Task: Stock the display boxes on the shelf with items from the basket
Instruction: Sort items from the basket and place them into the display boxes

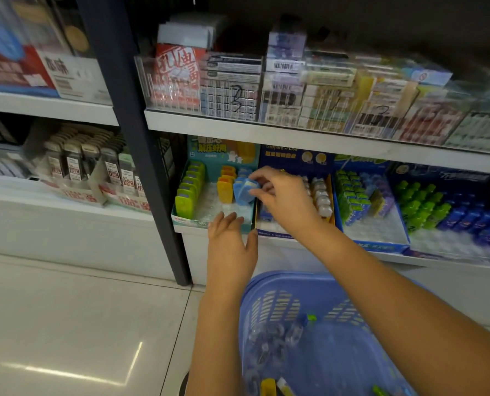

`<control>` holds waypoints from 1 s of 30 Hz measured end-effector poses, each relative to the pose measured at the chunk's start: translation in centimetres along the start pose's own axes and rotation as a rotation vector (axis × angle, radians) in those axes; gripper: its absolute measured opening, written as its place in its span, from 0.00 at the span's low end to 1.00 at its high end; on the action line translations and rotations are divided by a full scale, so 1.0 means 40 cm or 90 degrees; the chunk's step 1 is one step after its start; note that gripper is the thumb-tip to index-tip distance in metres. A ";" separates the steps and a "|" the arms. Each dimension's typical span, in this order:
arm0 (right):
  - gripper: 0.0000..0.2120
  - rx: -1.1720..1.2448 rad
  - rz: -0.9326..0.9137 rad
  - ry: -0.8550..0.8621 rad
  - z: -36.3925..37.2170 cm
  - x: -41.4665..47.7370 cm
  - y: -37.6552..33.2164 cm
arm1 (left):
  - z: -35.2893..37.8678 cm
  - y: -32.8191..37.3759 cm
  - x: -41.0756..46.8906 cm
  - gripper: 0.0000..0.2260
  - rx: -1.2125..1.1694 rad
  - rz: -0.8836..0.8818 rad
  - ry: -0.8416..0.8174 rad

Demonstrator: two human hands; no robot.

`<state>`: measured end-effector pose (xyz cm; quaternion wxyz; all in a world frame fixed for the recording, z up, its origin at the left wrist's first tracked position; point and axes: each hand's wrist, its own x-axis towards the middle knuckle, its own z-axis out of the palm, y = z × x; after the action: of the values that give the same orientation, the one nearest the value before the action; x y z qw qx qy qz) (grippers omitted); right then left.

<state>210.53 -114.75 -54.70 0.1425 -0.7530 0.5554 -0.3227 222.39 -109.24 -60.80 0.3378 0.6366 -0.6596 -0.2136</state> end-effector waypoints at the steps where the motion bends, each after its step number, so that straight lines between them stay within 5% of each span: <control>1: 0.13 -0.027 0.000 -0.023 0.013 0.015 0.006 | 0.004 -0.004 0.000 0.19 0.020 0.007 -0.003; 10: 0.12 -0.212 -0.051 -0.122 0.055 0.059 0.022 | 0.005 -0.016 0.008 0.17 -0.005 0.021 0.020; 14: 0.04 -0.134 0.027 -0.138 0.075 0.087 0.006 | 0.008 -0.021 0.004 0.17 -0.022 0.028 0.023; 19: 0.09 -0.118 0.017 -0.054 0.092 0.059 0.028 | 0.011 -0.027 0.007 0.17 -0.019 0.034 0.027; 26: 0.19 -0.217 -0.058 -0.114 0.033 0.004 0.005 | -0.012 0.010 -0.010 0.13 -0.065 0.050 0.046; 30: 0.13 -0.141 -0.013 -0.100 -0.064 -0.188 0.063 | -0.009 0.052 -0.049 0.07 -0.146 0.059 -0.032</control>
<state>205.70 -108.28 -56.69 0.0984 -0.7927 0.5671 -0.2009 221.13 -107.08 -59.44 0.4009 0.5571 -0.6679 -0.2878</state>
